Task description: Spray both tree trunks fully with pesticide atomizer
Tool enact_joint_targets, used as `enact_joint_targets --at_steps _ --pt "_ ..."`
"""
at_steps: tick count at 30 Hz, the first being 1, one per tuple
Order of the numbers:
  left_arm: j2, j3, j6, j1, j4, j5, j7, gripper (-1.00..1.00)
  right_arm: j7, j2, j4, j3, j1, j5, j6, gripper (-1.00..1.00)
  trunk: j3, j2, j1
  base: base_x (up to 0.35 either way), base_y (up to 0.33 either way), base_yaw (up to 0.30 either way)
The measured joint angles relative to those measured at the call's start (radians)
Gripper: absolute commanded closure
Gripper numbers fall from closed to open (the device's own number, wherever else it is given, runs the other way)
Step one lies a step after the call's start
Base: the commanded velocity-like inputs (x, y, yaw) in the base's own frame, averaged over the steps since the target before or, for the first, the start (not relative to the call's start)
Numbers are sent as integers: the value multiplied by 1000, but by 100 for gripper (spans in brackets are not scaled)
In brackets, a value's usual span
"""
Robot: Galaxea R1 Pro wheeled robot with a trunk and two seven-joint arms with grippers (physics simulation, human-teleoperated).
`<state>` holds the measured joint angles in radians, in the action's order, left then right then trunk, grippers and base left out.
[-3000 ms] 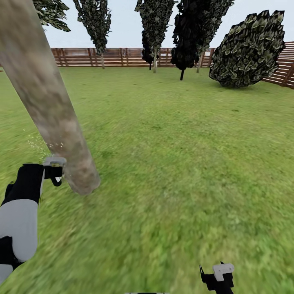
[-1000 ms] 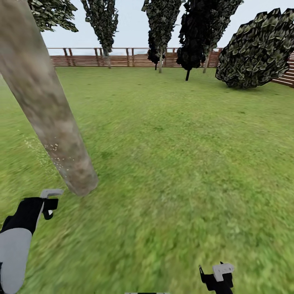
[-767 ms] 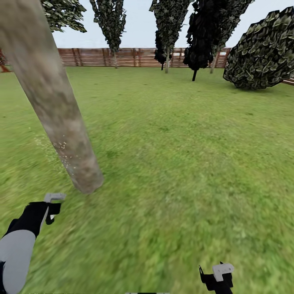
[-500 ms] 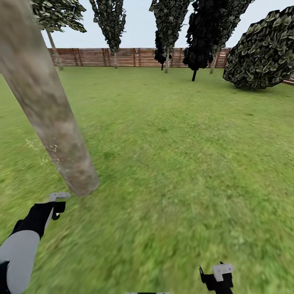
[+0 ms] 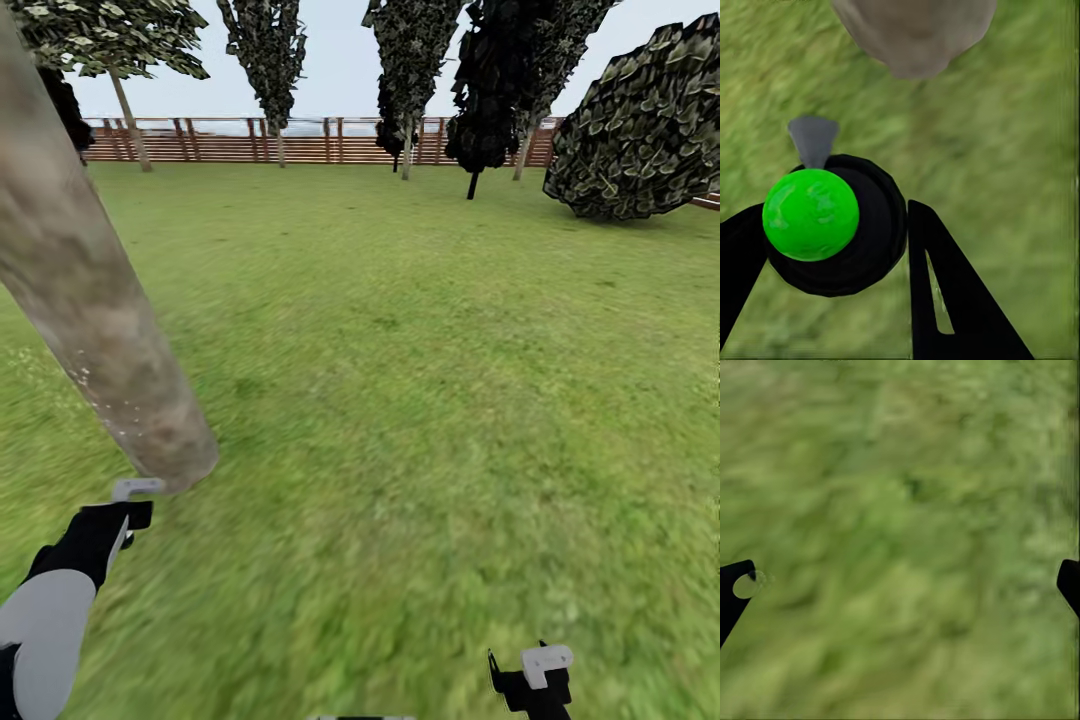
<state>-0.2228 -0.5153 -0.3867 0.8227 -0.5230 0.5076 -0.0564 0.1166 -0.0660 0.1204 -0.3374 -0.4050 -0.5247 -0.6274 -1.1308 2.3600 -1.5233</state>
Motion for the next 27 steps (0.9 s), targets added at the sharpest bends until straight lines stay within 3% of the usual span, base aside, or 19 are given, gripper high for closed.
enact_joint_targets --at_steps 6,15,27 --pt "-7 -42 -1 -1 0 3 5 100 0 2 0 0 0 0 0 -100 0 0 0 126 -239 211" --pt "2 -44 -1 -1 0 1 4 100 0 2 0 0 0 0 0 -100 0 0 0 225 -188 277" --pt "2 -45 -1 -1 0 1 4 100 0 2 -1 0 0 0 0 -100 0 0 0 18 -270 278"
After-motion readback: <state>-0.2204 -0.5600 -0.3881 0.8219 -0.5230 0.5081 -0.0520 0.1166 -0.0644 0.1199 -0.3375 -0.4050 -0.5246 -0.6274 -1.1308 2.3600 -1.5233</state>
